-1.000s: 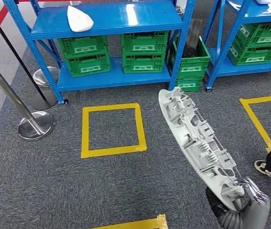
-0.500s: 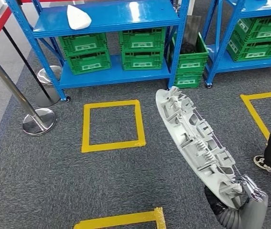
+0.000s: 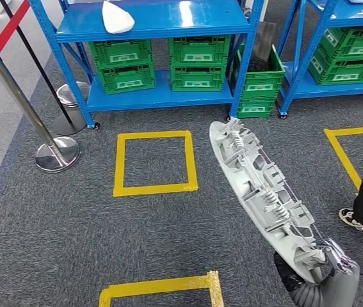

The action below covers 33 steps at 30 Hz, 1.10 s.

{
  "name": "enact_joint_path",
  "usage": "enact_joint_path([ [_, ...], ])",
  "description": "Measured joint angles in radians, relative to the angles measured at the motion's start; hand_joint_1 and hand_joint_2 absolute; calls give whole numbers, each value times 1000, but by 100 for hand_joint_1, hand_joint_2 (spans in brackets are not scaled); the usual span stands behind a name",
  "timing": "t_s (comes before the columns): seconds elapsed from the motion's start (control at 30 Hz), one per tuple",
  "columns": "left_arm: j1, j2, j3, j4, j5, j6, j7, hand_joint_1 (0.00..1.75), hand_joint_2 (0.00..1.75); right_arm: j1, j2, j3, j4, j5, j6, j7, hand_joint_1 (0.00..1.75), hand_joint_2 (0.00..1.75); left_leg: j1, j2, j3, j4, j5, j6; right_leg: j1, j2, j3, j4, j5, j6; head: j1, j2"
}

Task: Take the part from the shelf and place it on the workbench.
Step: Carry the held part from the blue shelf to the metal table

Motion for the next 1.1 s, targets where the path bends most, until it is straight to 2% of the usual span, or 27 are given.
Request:
enact_joint_path([
  [0.03,0,0,0,0,0,0,0,0,175,0,0,0,0,-4,0,-1,175,175,0,-1,-6,9,0,-6,0,1,31,-60,15,-1,1,0],
  [0.07,-1,1,0,0,0,0,0,0,175,1,0,0,-1,-8,0,-2,175,175,0,-2,-12,16,0,-12,1,3,50,-100,20,-6,2,0],
  [0.1,-1,1,-1,0,0,0,0,0,175,2,0,0,-1,-11,1,-2,175,175,-2,-3,-15,20,2,-19,3,5,53,-112,16,-14,1,0],
  [0.2,0,0,-1,0,0,0,0,0,175,6,-1,-3,-2,-15,1,-4,175,175,0,-5,-23,26,3,-37,5,3,45,-111,29,-43,0,0],
  [0.23,1,0,-1,0,0,0,0,0,175,6,-1,-4,-2,-16,2,-4,175,175,2,-5,-31,45,-14,-42,4,1,44,-112,35,-52,-3,0],
  [0.3,0,-1,-2,0,0,0,0,0,175,6,-1,-5,-3,-16,3,-3,175,175,3,-6,-70,142,-82,-50,3,-1,39,-113,45,-63,-11,0],
  [0.37,0,-1,-2,0,1,0,0,0,175,8,-1,-6,-3,-16,4,-3,175,175,4,-6,-119,273,-146,-54,5,-3,29,-111,53,-66,-15,0],
  [0.4,1,-2,-2,0,1,0,0,0,175,8,-1,-7,-3,-16,4,-2,175,175,4,-6,-127,306,-153,-53,7,-3,25,-111,56,-67,-16,0],
  [0.43,2,-2,-2,0,1,0,0,0,175,8,-1,-7,-3,-16,4,-2,175,175,3,-6,-117,299,-140,-49,9,-2,23,-110,57,-67,-16,0],
  [0.47,3,-2,-2,0,1,0,0,0,175,8,-1,-8,-3,-15,5,-2,175,175,3,-6,-89,252,-111,-43,11,-2,22,-110,58,-66,-16,0],
  [0.53,2,-1,-2,0,1,0,0,0,175,8,-1,-9,-3,-15,7,-2,175,175,-2,-6,-15,109,-49,-25,15,-2,22,-109,59,-64,-15,0],
  [0.57,1,0,-2,0,1,0,0,0,175,7,-1,-10,-3,-14,8,-2,175,175,-5,-7,9,56,-33,-17,17,-2,20,-108,61,-61,-15,0],
  [0.6,1,0,-2,0,1,0,-1,0,175,7,-1,-10,-3,-14,10,-1,175,175,-7,-7,20,24,-28,-17,18,-2,15,-106,62,-59,-14,0],
  [0.7,2,-1,-2,0,1,0,-1,0,175,8,-1,-10,-3,-13,17,1,175,175,-9,-7,17,10,-26,-31,17,-2,4,-101,64,-57,-12,0],
  [0.73,3,-1,-2,0,1,0,-2,0,175,9,-1,-10,-3,-12,19,1,175,175,-10,-7,15,10,-26,-31,16,-2,3,-102,66,-54,-12,0],
  [0.93,0,-3,-4,0,1,0,-2,0,175,18,-1,-11,-3,-13,22,1,175,175,-15,-7,10,13,-21,-21,10,-1,2,-111,77,-39,-12,0],
  [1.1,0,-4,-4,0,0,0,-2,0,175,27,-1,-12,-3,-19,34,0,175,175,-21,-7,2,20,-20,-3,5,-1,-1,-116,86,-24,-13,0],
])
